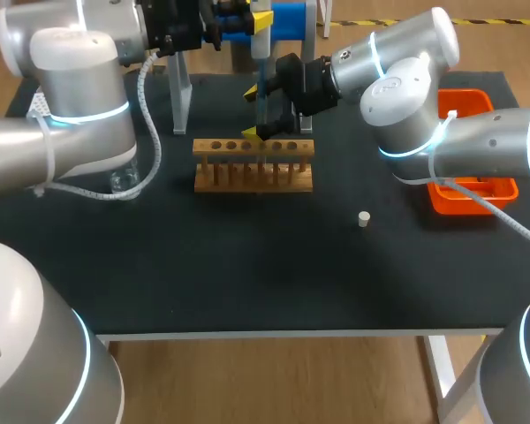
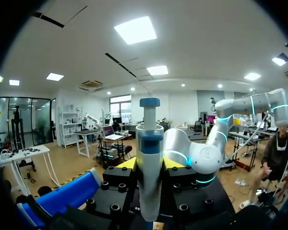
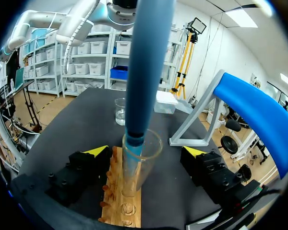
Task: Invert the test tube, pick up the pipette, mount the tip to pipette, aspirate from beaker and dispense into the tube, eject the tip, return the pipette, and cap with the stopper.
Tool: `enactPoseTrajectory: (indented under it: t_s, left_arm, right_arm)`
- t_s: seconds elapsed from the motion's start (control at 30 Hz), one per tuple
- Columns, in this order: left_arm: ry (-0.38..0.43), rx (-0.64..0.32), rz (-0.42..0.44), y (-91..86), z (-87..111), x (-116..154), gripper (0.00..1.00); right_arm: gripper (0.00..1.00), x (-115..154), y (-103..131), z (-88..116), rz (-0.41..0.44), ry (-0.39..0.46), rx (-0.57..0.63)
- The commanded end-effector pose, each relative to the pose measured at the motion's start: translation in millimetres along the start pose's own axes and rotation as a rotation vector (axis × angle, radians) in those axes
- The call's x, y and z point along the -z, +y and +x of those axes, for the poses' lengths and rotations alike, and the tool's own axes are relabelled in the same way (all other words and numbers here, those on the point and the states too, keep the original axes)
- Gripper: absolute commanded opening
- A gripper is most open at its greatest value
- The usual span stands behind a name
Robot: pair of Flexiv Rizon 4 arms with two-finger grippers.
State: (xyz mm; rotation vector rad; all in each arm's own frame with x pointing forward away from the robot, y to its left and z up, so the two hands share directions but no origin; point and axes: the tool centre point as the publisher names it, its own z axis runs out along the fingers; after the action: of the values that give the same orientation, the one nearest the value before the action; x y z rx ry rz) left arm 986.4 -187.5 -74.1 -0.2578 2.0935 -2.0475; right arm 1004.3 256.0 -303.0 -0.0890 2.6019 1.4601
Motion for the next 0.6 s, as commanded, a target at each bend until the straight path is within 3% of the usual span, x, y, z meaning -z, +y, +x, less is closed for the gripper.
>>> enactPoseTrajectory:
  t_s: [0.03,0.6]
  left_arm:
    - [0.003,0.000,0.003,2.3,-2.5,-2.6,0.00]
    - [0.002,0.012,-0.006,7.4,-4.2,-2.4,0.00]
  right_arm:
    - [1.00,0.3,0.2,-0.9,0.002,0.003,-0.001]
    - [1.00,0.3,0.2,-0.9,0.002,0.003,-0.001]
